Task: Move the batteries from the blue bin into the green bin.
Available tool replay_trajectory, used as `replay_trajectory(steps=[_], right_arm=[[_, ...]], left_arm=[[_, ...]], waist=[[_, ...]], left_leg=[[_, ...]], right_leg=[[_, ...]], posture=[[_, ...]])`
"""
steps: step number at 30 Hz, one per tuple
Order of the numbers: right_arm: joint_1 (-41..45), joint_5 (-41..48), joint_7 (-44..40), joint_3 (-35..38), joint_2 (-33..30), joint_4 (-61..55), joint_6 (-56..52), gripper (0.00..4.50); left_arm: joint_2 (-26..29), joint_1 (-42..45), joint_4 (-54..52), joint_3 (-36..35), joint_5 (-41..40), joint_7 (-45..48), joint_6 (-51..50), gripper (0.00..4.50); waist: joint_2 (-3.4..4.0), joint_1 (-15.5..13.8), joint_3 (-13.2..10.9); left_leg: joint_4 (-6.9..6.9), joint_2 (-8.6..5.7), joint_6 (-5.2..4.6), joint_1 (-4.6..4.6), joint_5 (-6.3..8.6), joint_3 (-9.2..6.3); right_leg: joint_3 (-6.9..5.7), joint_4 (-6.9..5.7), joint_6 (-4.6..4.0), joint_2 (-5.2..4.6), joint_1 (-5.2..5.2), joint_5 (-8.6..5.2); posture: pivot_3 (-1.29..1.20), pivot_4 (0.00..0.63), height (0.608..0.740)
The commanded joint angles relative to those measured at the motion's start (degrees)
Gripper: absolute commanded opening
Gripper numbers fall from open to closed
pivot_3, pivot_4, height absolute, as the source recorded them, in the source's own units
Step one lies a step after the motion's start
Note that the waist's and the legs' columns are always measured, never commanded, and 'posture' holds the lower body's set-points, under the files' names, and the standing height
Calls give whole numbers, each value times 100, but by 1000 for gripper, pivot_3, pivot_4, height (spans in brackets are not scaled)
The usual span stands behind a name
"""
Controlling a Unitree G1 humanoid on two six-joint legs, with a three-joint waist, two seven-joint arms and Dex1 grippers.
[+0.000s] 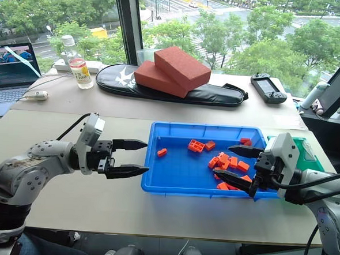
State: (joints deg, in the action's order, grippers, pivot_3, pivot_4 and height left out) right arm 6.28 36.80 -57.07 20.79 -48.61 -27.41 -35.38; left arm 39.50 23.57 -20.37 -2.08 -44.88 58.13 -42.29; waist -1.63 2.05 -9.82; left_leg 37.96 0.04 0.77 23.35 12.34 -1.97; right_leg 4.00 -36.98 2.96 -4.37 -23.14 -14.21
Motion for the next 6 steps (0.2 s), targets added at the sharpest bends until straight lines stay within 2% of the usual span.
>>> replay_trajectory(steps=[1, 6], right_arm=[[80, 87, 27, 60, -88, -33, 97, 4447], [75, 113, 32, 81, -97, -16, 70, 4447]], left_arm=[[82, 45, -15, -145, -84, 49, 5, 4500], [78, 116, 21, -184, -191, 31, -92, 4500]], waist=[[0, 0, 0], [0, 1, 0]], left_leg=[[0, 0, 0, 0, 0, 0], [0, 0, 0, 0, 0, 0]], right_leg=[[0, 0, 0, 0, 0, 0], [0, 0, 0, 0, 0, 0]], posture=[[0, 150, 740], [0, 150, 740]])
